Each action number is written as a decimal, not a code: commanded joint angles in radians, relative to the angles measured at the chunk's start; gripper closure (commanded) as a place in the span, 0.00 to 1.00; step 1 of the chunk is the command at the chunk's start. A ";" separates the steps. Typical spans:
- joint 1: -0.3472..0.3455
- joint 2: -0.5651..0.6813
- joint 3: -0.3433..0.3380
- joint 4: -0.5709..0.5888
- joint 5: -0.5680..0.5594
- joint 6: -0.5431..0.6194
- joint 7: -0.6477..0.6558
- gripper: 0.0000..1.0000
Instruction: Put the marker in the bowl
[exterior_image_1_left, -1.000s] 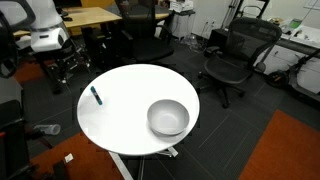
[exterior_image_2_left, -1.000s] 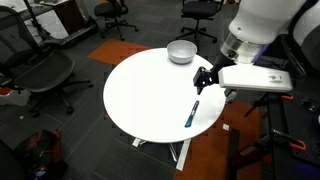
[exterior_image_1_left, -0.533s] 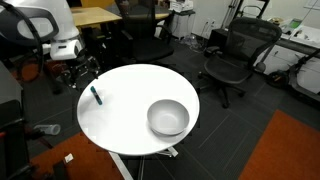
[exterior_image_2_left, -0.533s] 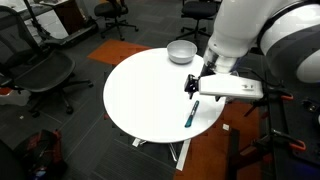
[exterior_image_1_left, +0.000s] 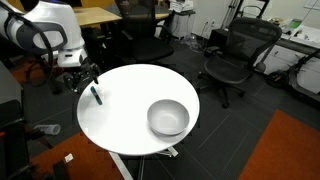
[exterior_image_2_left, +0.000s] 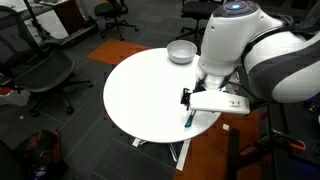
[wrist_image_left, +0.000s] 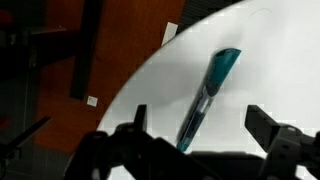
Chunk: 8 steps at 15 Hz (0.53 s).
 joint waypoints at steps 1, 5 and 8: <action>0.033 0.040 -0.026 0.031 0.043 0.034 -0.009 0.00; 0.036 0.067 -0.034 0.053 0.068 0.045 -0.023 0.00; 0.037 0.085 -0.039 0.065 0.085 0.046 -0.026 0.00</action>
